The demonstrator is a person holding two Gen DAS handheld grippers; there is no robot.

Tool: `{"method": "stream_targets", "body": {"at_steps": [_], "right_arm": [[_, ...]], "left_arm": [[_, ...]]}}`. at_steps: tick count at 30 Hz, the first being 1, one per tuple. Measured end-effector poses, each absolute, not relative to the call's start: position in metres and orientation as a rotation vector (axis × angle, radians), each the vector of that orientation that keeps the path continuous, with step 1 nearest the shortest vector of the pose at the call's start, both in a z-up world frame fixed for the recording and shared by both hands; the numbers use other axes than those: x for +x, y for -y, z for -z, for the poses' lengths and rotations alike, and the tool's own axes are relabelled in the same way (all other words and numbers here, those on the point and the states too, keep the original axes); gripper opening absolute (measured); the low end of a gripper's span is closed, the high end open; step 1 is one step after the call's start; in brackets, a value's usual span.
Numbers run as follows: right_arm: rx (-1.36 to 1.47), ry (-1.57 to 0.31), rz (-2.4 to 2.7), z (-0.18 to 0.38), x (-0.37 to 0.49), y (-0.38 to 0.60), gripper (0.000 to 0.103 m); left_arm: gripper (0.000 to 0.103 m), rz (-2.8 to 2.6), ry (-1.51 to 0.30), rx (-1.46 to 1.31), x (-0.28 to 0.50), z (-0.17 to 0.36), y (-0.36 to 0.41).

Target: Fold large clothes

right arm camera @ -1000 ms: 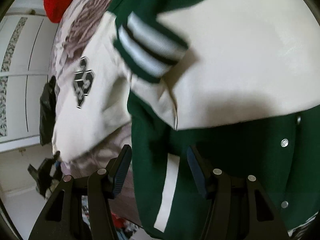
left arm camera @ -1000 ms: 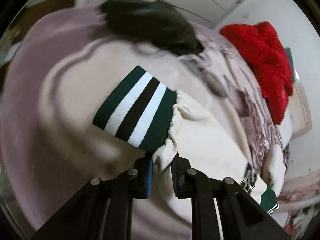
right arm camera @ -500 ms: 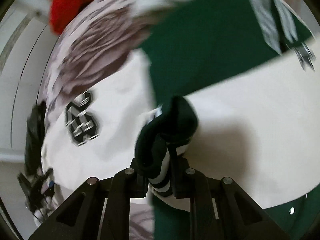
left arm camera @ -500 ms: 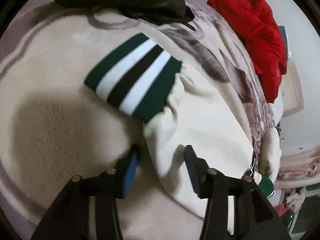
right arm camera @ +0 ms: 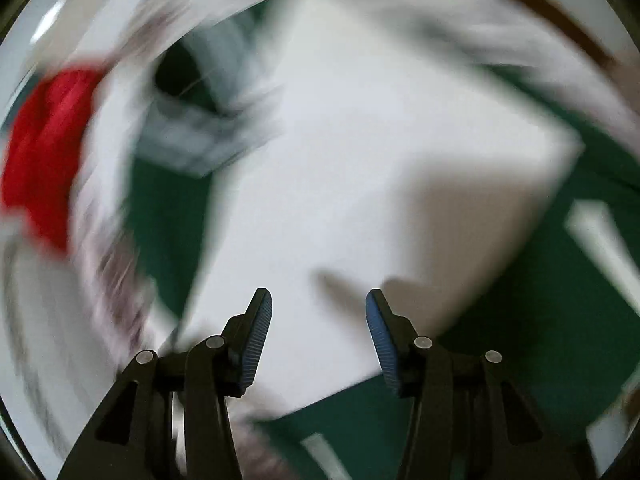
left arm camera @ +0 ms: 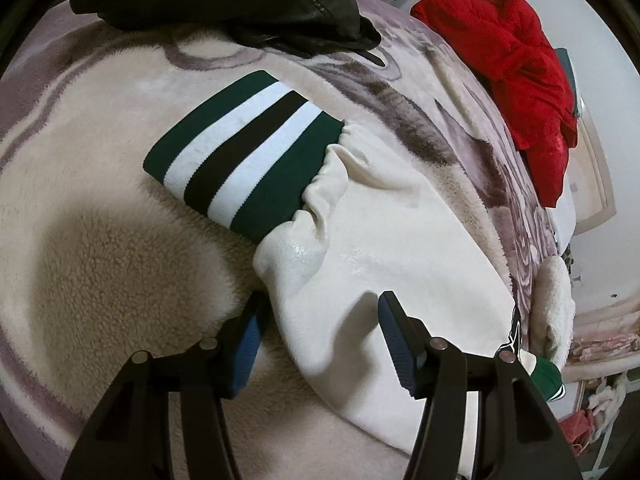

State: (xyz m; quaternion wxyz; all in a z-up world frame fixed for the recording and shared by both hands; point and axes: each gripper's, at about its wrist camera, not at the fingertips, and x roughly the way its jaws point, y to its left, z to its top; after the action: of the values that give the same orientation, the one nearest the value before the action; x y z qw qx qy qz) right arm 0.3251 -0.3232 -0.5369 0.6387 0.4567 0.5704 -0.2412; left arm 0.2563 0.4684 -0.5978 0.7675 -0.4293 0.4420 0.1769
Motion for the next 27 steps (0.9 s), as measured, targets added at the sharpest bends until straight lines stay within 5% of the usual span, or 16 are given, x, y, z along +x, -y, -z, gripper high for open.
{"method": "stream_targets", "body": {"at_steps": [6, 9, 13, 16, 19, 21, 27], "right_arm": [[1.242, -1.200, 0.527, 0.586, 0.311, 0.363, 0.053], [1.246, -1.108, 0.514, 0.585, 0.318, 0.362, 0.017], [1.132, -0.858, 0.596, 0.537, 0.322, 0.378, 0.009], [1.138, -0.834, 0.659, 0.540, 0.324, 0.415, 0.010], [1.103, -1.133, 0.619, 0.565, 0.345, 0.424, 0.022], [1.066, -1.240, 0.586, 0.555, 0.348, 0.401, 0.035], [1.154, -1.266, 0.311, 0.529, 0.338, 0.271, 0.047]], "left_arm": [[0.054, -0.395, -0.983, -0.882, 0.263, 0.598, -0.464], [0.054, -0.403, -0.991, -0.855, 0.264, 0.598, -0.462], [0.054, -0.417, -1.004, -0.830, 0.266, 0.598, -0.459], [0.054, -0.422, -1.006, -0.830, 0.267, 0.598, -0.459], [0.054, -0.423, -1.004, -0.829, 0.266, 0.598, -0.459], [0.054, -0.429, -1.004, -0.828, 0.266, 0.598, -0.459], [0.054, -0.435, -0.996, -0.823, 0.267, 0.599, -0.456]]}}
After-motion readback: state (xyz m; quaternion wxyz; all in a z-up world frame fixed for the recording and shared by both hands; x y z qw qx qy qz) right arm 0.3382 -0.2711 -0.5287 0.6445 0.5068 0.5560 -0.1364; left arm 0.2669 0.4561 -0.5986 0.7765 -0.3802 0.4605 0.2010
